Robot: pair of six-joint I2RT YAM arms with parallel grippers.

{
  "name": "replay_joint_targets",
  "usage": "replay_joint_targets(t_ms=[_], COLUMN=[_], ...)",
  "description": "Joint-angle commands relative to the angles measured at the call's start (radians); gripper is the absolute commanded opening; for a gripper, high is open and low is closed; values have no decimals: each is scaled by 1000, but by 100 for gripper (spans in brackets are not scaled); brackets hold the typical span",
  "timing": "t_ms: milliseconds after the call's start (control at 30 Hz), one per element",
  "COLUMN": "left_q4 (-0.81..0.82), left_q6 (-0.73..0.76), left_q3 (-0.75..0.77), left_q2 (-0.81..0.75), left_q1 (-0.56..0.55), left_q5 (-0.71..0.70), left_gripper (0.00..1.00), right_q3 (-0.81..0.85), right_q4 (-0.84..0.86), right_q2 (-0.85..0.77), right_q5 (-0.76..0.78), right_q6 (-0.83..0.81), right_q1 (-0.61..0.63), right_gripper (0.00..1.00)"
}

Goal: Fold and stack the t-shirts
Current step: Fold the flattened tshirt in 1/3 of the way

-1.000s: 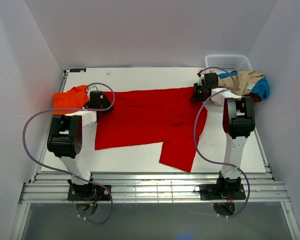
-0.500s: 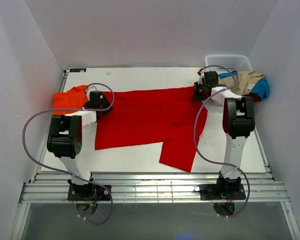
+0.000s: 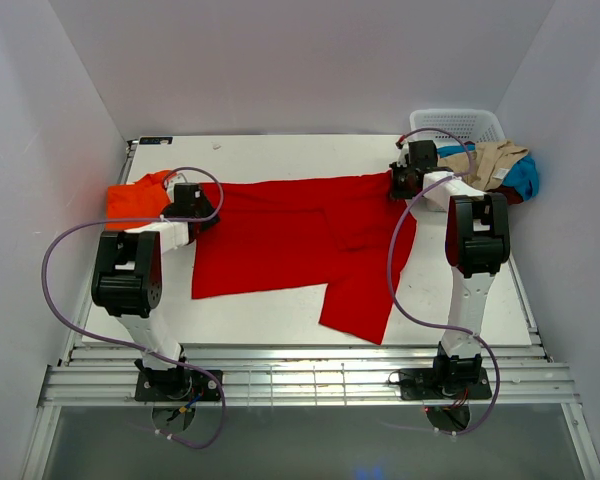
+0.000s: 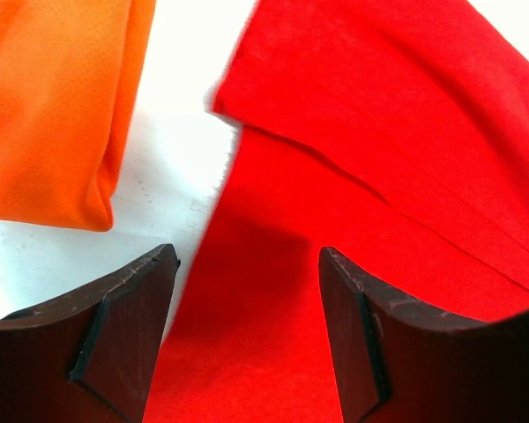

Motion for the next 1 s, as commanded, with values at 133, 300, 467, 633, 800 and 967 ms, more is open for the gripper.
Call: replay_joint_targets(t_ms=[133, 300, 467, 633, 800, 967], left_q4=[-7, 101, 127, 161, 147, 95], left_q6=[-8, -5, 1, 13, 10, -4], left_q3=[-12, -55, -72, -89, -74, -42], left_q2=[-60, -150, -218, -191, -97, -23], left_q1=[11, 11, -4, -28, -32, -32], left_q5=[-5, 53, 61, 72, 76, 86], left_gripper=[76, 66, 42, 0, 0, 0], right_q3=[40, 45, 48, 46, 48, 51], right_q4=[-6, -9, -11, -12, -12, -14], right_q2=[-39, -33, -26, -24, -24, -19], right_q5=[25, 20, 12, 9, 12, 9], right_q6=[-24, -22, -21, -21, -21, -21], right_q1=[-16, -16, -16, -16, -16, -15], right_gripper=[8, 8, 8, 8, 8, 8])
